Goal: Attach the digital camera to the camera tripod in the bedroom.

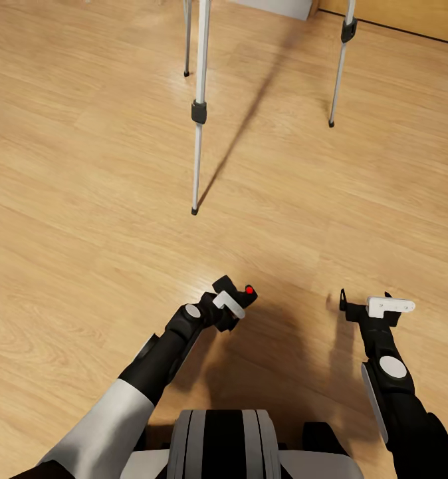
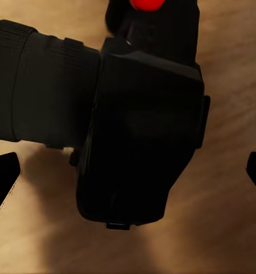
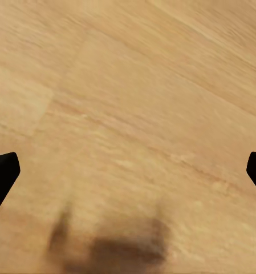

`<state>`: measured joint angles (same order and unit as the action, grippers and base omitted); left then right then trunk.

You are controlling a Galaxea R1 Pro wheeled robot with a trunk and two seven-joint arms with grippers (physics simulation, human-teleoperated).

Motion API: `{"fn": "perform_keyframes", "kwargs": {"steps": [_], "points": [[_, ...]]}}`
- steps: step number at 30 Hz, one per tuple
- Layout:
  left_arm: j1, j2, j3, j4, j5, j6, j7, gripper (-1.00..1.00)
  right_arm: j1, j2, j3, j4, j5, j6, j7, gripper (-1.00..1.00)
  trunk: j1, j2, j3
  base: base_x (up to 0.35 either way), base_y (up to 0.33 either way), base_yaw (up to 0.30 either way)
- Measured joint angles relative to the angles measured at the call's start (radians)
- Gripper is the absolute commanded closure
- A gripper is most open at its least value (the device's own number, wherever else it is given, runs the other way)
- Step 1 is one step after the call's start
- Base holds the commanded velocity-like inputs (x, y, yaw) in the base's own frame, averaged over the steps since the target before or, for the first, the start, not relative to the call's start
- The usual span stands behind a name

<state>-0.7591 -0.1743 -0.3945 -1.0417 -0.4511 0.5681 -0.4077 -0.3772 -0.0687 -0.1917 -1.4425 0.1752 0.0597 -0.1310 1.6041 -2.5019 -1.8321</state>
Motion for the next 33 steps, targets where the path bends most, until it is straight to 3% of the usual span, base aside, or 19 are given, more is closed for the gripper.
{"fn": "perform_keyframes", "kwargs": {"steps": [33], "points": [[0.0, 0.0, 0.001, 0.048, 0.003, -0.006, 0.005, -1.0, 0.0, 0.0, 0.0, 0.0, 0.0, 0.0, 0.0, -1.0, 0.0, 0.0, 0.0, 0.003, 0.0, 0.0]]}}
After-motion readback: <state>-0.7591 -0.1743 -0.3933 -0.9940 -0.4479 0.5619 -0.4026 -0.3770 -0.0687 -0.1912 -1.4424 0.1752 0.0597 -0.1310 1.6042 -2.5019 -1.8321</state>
